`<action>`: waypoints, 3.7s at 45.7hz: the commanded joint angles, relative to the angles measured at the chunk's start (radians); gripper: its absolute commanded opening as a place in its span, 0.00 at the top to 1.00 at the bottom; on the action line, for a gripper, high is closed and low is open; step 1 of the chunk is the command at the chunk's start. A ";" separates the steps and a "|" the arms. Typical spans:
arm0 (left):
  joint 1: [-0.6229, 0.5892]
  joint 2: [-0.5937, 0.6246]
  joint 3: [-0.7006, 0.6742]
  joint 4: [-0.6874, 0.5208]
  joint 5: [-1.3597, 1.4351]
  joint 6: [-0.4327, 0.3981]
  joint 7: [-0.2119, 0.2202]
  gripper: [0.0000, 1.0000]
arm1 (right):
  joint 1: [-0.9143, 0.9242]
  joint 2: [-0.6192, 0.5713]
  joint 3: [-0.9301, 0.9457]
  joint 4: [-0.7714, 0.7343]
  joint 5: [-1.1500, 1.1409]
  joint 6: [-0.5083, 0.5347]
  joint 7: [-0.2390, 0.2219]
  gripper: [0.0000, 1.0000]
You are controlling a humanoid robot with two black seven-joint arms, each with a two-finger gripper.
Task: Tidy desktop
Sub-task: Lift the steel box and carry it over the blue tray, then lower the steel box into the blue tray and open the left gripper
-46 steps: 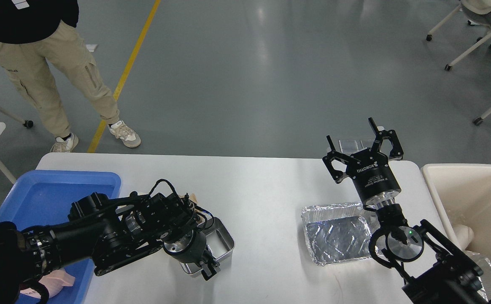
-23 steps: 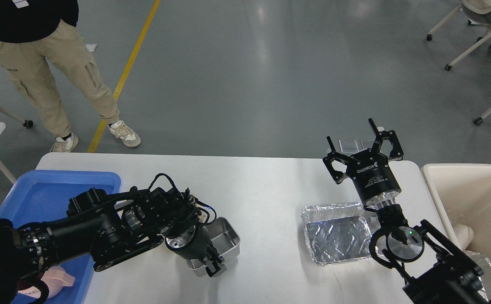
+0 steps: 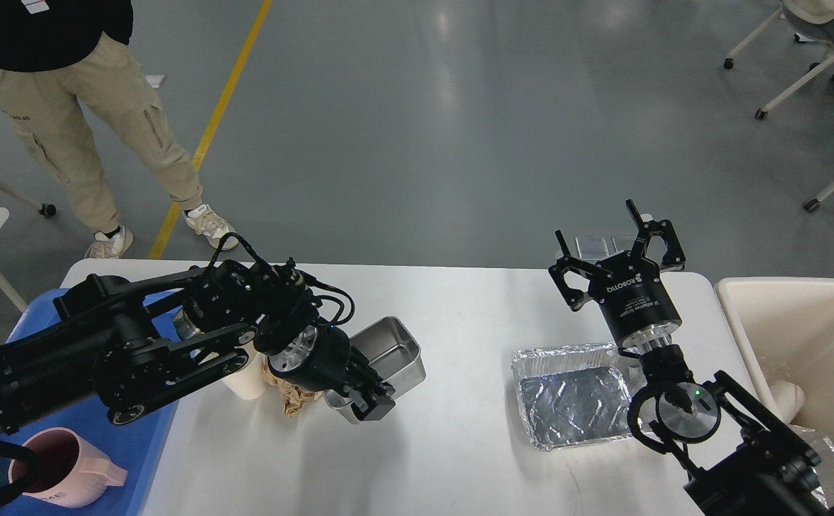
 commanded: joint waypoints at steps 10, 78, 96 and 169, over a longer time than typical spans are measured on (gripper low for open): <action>0.006 0.185 -0.233 -0.117 -0.103 -0.028 0.000 0.98 | -0.002 -0.011 0.002 -0.002 0.000 0.000 0.000 0.00; 0.515 0.741 -0.400 0.268 -0.124 0.521 0.005 0.98 | -0.012 -0.036 0.005 0.011 0.001 0.000 0.000 0.00; 0.491 0.544 -0.367 0.372 -0.011 0.520 0.002 0.97 | -0.038 -0.040 0.002 0.029 0.001 0.003 0.000 0.00; 0.400 0.314 -0.232 0.611 -0.345 0.579 -0.041 0.04 | -0.041 -0.040 -0.005 0.026 0.000 0.001 0.000 0.00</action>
